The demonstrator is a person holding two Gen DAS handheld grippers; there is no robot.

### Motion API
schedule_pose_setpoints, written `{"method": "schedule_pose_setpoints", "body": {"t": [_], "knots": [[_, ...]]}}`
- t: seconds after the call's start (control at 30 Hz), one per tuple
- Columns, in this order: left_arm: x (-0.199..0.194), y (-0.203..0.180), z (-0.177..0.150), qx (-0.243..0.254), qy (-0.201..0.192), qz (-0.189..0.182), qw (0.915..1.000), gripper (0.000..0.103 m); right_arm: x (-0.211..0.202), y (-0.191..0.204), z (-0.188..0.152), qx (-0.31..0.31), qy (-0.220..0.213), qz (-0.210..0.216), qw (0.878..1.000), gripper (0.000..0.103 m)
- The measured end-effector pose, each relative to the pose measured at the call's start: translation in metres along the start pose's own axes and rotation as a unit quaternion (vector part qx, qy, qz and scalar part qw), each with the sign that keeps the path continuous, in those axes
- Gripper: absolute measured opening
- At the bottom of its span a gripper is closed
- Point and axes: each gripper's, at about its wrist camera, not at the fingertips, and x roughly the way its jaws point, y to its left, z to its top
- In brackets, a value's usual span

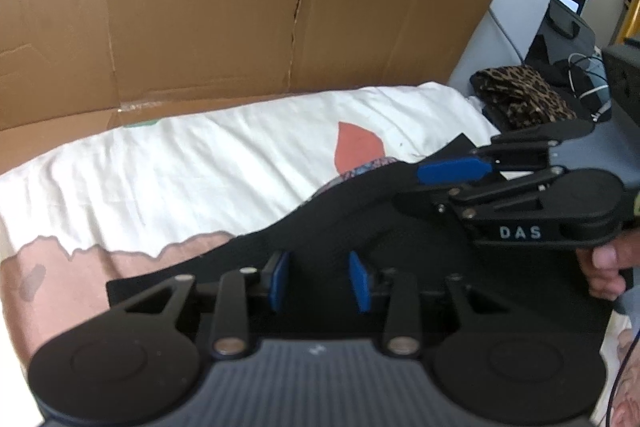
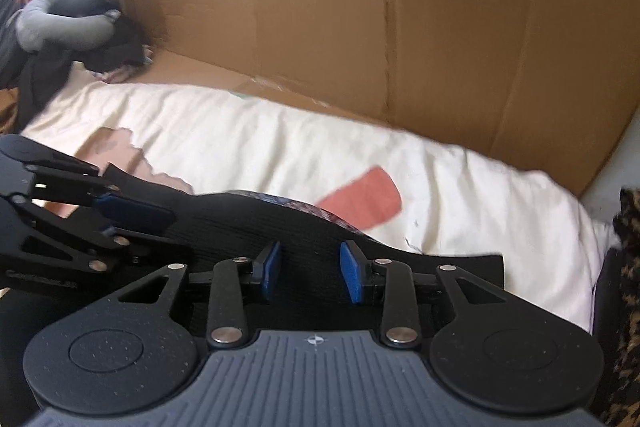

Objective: Fold clothes
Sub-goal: 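Carry the shorts over and lower them onto the duvet with both grippers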

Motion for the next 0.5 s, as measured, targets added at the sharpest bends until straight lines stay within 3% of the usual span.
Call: {"method": "schedule_pose_setpoints", "body": {"t": [0.17,0.27,0.37,0.5], "knots": [[0.001,0.001,0.001,0.003,0.000,-0.001,1.0000,0.039,0.007,-0.008,-0.002,0.011,0.005,0.003,1.000,0.052],[-0.007,-0.008,0.006,0.024,-0.009,0.014,0.9996,0.035,0.000,-0.004,0.000,0.004,-0.008,-0.005,1.000,0.052],[-0.016,-0.011,0.012,0.022,-0.030,0.005,0.9993,0.034,-0.007,0.000,0.002,-0.003,-0.020,-0.013,1.000,0.052],[-0.015,-0.015,0.018,0.024,-0.037,-0.006,0.9990,0.028,-0.016,0.006,0.004,-0.013,-0.037,-0.024,0.999,0.035]]}}
